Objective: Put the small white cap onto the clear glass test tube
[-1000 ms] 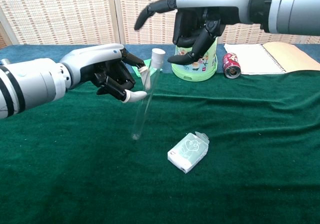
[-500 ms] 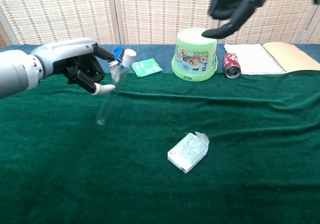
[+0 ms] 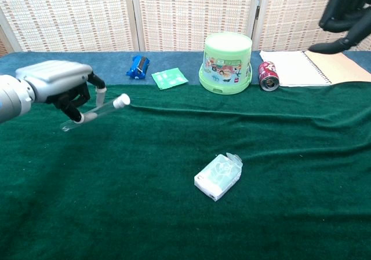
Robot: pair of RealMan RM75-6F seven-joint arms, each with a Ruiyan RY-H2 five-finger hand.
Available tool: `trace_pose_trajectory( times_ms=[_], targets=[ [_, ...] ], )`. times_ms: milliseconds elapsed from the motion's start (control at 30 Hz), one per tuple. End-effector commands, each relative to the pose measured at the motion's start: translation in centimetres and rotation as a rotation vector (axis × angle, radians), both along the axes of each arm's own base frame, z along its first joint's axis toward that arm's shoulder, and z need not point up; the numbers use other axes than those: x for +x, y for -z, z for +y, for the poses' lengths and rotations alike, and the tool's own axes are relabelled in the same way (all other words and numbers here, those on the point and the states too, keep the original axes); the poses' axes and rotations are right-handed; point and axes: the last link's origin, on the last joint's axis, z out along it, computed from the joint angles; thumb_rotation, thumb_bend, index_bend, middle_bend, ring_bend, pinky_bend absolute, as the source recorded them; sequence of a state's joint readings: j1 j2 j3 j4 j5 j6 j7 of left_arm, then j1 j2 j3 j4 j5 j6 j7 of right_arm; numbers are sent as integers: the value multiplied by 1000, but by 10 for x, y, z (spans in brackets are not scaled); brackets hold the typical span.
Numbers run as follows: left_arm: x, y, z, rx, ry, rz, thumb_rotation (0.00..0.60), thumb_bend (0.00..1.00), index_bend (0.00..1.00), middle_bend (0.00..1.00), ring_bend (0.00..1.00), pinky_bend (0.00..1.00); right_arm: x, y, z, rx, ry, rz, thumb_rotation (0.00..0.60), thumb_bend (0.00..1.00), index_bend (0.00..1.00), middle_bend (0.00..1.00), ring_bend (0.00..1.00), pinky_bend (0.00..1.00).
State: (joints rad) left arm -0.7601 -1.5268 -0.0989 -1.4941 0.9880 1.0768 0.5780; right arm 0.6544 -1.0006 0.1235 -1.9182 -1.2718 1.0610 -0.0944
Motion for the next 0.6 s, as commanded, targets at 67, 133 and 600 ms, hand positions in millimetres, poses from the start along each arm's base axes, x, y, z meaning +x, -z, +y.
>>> trace_pose_trajectory(
  times_ms=[67, 133, 600],
  targets=[
    [-5, 17, 0, 2, -5, 75, 600, 499, 703, 910, 858, 878, -16, -2, 4, -20, 34, 3, 600, 376, 66, 953, 1000, 1000],
    [-6, 22, 1, 9, 1, 109, 600, 498, 694, 910, 858, 878, -23, -1, 5, -20, 53, 4, 600, 376, 66, 953, 1000, 1000],
    [-8, 37, -4, -18, -52, 149, 600, 455, 332, 910, 844, 877, -71, -7, 13, -42, 198, -31, 600, 376, 66, 953, 1000, 1000]
  ],
)
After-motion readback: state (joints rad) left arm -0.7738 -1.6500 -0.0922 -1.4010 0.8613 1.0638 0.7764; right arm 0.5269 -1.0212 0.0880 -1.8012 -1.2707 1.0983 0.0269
